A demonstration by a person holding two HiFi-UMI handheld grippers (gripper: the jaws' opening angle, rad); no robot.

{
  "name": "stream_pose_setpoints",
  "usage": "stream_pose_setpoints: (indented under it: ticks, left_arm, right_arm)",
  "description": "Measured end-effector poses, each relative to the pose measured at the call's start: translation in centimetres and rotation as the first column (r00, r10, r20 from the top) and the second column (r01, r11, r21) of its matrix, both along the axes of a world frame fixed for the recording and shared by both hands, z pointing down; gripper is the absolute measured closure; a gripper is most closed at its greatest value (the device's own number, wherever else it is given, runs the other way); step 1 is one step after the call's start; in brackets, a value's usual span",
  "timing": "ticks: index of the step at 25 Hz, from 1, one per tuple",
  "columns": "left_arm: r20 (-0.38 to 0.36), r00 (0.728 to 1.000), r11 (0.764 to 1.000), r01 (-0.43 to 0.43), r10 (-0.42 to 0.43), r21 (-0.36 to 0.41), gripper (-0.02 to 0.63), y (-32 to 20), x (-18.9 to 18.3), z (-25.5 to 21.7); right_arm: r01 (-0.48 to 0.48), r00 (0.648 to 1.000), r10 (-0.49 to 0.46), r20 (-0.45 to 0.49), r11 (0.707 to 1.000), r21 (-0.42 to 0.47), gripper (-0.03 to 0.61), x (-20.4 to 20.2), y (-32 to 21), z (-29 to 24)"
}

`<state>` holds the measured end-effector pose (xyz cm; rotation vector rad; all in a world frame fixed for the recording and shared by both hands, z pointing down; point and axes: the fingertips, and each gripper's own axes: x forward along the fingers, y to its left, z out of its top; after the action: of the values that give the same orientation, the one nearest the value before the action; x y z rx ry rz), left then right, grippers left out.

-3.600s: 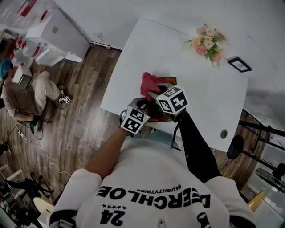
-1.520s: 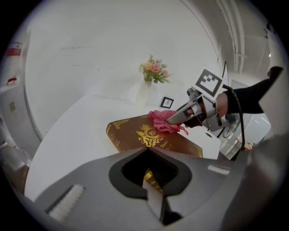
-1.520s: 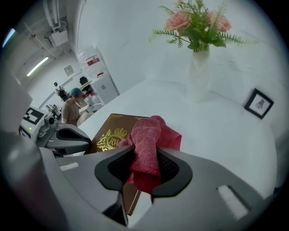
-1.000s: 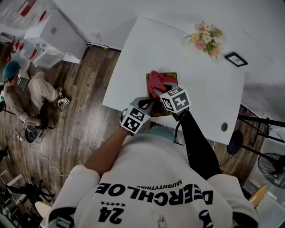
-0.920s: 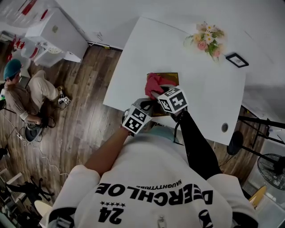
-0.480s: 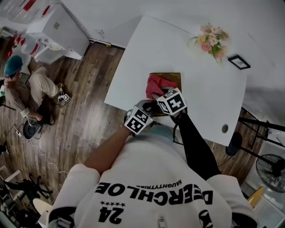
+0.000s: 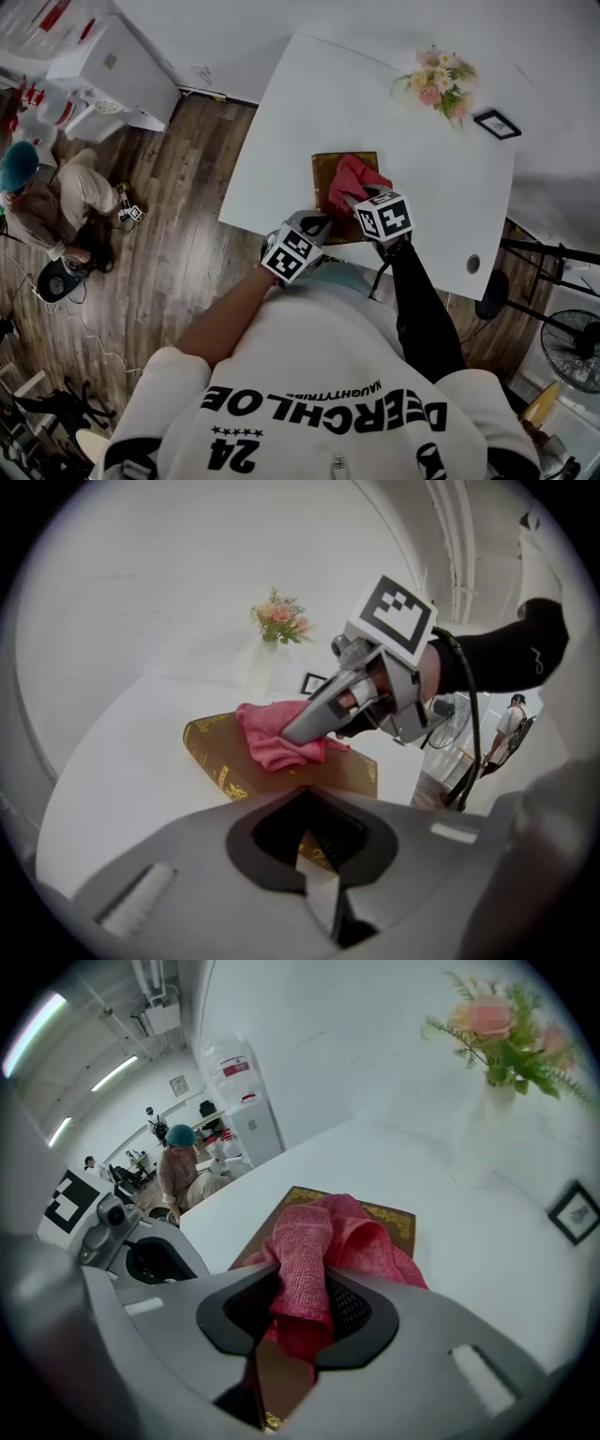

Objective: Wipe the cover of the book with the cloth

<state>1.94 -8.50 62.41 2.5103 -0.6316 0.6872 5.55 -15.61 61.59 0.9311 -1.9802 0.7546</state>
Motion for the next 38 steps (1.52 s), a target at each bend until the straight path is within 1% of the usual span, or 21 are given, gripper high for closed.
stream_pose_setpoints:
  ticks: [5,7,9,14,18,20,23,25,27,29,32,34,36,37,38]
  left_arm:
    - [0.011,1.000,0.999,-0.003,0.002,0.054,0.563,-0.2,0.1,-0.3]
    - [0.029,1.000,0.998,0.005,-0.007,0.059,0.563,0.1,0.0,0.0]
    - [0.039,0.999,0.998,0.033,-0.035,0.056,0.563,0.0,0.0,0.3]
    - [0.050,0.994,0.994,0.099,-0.101,0.045,0.563,-0.4,0.1,0.3]
    - [0.055,0.986,0.988,0.156,-0.156,0.000,0.563,-0.6,-0.2,0.3]
    - [0.059,0.981,0.983,0.184,-0.183,-0.011,0.563,-0.7,-0.6,0.7]
    - [0.085,0.976,0.979,0.199,-0.201,0.032,0.563,-0.6,-0.5,0.5]
    - [0.079,0.973,0.976,0.215,-0.218,0.048,0.563,-0.6,-0.5,0.3]
    - [0.066,0.966,0.968,0.248,-0.250,0.036,0.563,-0.6,-0.9,0.6]
    - [0.065,0.961,0.964,0.267,-0.267,0.022,0.563,-0.2,-1.2,0.3]
    - [0.064,0.966,0.968,0.249,-0.250,0.028,0.563,0.9,-1.0,0.1]
    - [0.073,0.965,0.967,0.252,-0.253,0.023,0.563,1.2,-1.1,0.5]
    - [0.069,0.955,0.958,0.286,-0.287,0.021,0.563,1.3,-1.4,0.6]
    - [0.070,0.952,0.954,0.297,-0.299,0.030,0.562,1.3,-1.3,0.5]
    - [0.075,0.951,0.953,0.298,-0.301,0.047,0.562,1.4,-1.2,0.3]
  right_arm:
    - [-0.095,0.995,0.095,-0.024,0.995,0.022,0.477,3.5,-0.2,-0.3]
    - [-0.106,0.993,0.107,-0.039,0.994,0.028,0.477,4.4,0.2,-0.1]
    - [-0.108,0.993,0.109,-0.042,0.994,0.032,0.477,5.1,0.3,0.1]
    - [-0.111,0.993,0.112,-0.023,0.993,0.042,0.477,6.3,0.4,0.1]
    - [-0.140,0.990,0.141,-0.002,0.988,0.057,0.477,6.8,0.4,-0.2]
    - [-0.153,0.988,0.152,0.023,0.986,0.061,0.477,7.0,0.4,0.0]
    - [-0.172,0.984,0.168,0.065,0.983,0.067,0.477,7.4,0.2,0.1]
    - [-0.179,0.981,0.172,0.088,0.981,0.080,0.477,7.4,0.3,-0.4]
    - [-0.157,0.982,0.144,0.124,0.981,0.111,0.476,6.1,0.6,-1.5]
    - [-0.109,0.979,0.083,0.185,0.984,0.139,0.476,3.6,1.0,-3.0]
    - [-0.018,0.971,-0.017,0.240,0.990,0.141,0.476,-0.8,1.5,-4.1]
    - [0.041,0.969,-0.068,0.238,0.992,0.118,0.476,-3.3,2.0,-3.7]
    - [0.097,0.971,-0.110,0.214,0.993,0.066,0.476,-5.2,3.0,-2.1]
    - [0.113,0.972,-0.120,0.200,0.993,0.044,0.476,-5.8,3.5,-1.2]
    - [0.116,0.974,-0.122,0.189,0.992,0.041,0.477,-6.1,3.8,-0.6]
